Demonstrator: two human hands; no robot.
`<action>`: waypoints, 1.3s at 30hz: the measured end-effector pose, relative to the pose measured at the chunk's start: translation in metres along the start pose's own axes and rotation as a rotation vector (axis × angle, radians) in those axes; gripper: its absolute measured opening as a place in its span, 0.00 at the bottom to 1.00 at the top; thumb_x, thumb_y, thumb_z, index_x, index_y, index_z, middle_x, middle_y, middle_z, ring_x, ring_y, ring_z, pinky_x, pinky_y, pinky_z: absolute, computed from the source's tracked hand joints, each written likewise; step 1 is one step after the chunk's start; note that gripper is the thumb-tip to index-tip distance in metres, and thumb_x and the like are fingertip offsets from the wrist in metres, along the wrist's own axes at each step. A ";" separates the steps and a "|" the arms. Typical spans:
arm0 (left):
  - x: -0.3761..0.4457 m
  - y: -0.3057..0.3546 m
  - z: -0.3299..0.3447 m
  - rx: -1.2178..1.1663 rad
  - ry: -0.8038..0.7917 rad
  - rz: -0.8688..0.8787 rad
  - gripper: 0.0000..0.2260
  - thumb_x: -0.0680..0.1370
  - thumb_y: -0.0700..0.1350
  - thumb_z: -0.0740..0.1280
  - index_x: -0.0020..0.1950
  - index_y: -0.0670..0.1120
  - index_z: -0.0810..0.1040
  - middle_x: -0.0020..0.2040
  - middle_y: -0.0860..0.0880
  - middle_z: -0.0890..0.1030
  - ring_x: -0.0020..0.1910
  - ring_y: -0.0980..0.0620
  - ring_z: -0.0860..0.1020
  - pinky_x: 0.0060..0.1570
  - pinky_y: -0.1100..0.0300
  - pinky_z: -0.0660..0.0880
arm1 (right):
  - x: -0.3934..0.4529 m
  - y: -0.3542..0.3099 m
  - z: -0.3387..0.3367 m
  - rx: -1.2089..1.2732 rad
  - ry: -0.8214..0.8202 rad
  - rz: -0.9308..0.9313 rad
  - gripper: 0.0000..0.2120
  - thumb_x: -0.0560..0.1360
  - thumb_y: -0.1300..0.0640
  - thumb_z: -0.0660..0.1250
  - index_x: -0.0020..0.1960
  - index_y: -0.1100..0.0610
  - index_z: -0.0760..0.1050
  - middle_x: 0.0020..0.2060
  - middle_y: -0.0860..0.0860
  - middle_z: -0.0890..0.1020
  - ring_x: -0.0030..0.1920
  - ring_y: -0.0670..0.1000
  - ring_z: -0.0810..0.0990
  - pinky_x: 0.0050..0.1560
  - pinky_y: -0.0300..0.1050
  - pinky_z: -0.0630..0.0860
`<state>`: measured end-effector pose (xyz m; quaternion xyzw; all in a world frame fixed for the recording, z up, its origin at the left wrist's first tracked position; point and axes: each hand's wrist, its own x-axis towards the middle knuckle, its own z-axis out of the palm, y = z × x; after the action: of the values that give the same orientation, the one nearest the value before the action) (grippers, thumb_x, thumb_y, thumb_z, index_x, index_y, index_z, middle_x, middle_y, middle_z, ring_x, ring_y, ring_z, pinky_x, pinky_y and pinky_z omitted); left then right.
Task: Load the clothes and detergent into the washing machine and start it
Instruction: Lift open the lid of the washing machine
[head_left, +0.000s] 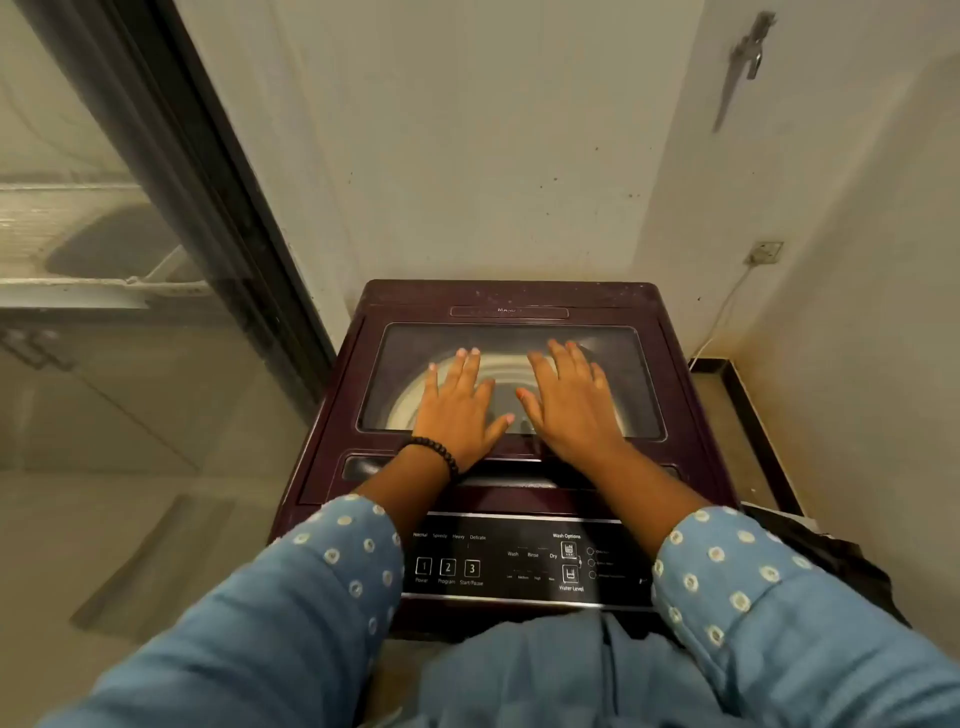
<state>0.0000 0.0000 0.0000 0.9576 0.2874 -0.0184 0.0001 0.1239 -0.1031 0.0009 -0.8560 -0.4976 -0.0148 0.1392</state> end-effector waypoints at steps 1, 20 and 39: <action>-0.004 0.002 0.004 -0.002 -0.021 0.021 0.27 0.81 0.61 0.54 0.75 0.45 0.64 0.80 0.42 0.48 0.79 0.44 0.45 0.76 0.43 0.45 | -0.005 0.000 0.003 0.022 -0.007 -0.010 0.23 0.80 0.47 0.60 0.71 0.57 0.68 0.71 0.60 0.68 0.72 0.61 0.64 0.68 0.59 0.65; -0.065 0.022 0.014 -0.165 -0.214 0.010 0.20 0.81 0.61 0.55 0.57 0.47 0.76 0.56 0.47 0.79 0.57 0.48 0.76 0.57 0.54 0.68 | -0.074 -0.004 -0.003 0.103 -0.368 -0.098 0.15 0.81 0.47 0.57 0.51 0.57 0.75 0.49 0.54 0.81 0.49 0.56 0.79 0.41 0.44 0.67; -0.063 0.017 -0.107 -0.408 0.158 0.158 0.17 0.74 0.56 0.70 0.60 0.52 0.73 0.53 0.53 0.80 0.47 0.57 0.74 0.50 0.61 0.71 | -0.060 0.005 -0.125 0.068 -0.022 -0.363 0.28 0.73 0.46 0.71 0.70 0.48 0.65 0.61 0.47 0.74 0.61 0.50 0.73 0.58 0.44 0.72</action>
<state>-0.0397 -0.0480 0.1088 0.9558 0.2082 0.1150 0.1728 0.1120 -0.1877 0.1099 -0.7470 -0.6457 -0.0133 0.1574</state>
